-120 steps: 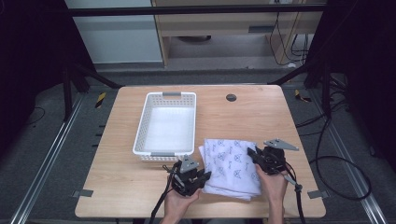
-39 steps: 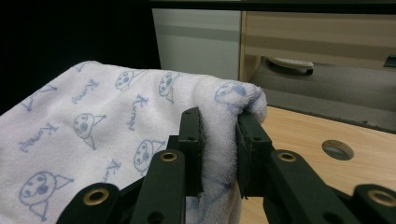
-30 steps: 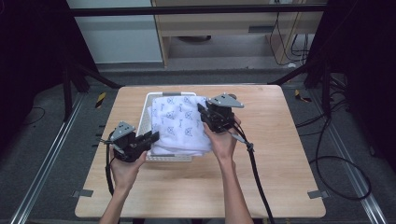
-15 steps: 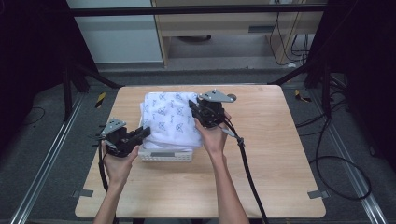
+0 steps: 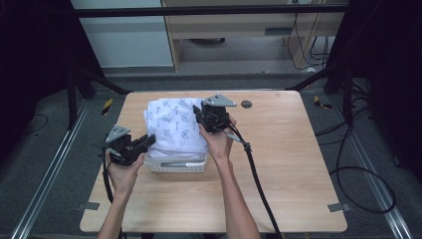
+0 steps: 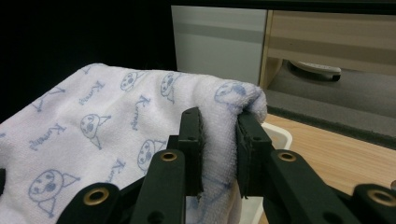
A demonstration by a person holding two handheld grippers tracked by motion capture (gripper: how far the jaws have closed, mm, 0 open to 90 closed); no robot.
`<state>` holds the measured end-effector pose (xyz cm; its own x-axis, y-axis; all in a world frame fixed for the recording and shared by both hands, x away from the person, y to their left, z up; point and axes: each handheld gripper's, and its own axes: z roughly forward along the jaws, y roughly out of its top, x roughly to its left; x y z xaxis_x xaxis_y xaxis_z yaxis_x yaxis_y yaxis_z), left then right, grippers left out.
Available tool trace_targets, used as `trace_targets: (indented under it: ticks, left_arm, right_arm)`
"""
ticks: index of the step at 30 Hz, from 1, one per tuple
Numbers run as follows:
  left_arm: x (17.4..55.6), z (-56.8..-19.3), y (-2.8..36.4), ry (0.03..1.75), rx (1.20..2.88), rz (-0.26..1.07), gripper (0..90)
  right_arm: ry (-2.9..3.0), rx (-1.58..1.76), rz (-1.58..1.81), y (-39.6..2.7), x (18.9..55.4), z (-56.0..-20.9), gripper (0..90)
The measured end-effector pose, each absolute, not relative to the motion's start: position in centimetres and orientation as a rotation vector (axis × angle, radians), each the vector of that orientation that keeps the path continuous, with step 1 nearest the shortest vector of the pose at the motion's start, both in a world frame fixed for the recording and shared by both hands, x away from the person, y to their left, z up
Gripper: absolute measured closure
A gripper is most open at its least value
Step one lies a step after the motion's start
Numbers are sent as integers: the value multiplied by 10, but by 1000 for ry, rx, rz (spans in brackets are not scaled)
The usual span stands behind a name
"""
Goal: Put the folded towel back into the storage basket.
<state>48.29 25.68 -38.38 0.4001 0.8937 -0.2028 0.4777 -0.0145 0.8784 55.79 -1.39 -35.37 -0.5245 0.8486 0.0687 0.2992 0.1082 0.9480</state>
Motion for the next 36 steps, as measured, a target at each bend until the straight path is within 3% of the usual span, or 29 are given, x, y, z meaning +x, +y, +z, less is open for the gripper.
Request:
trace_targets:
  ticks: [36]
  left_arm:
    - [506,-426,255,1317,1741,538,771]
  right_arm:
    - [1980,1167,1320,6,588,-405,748]
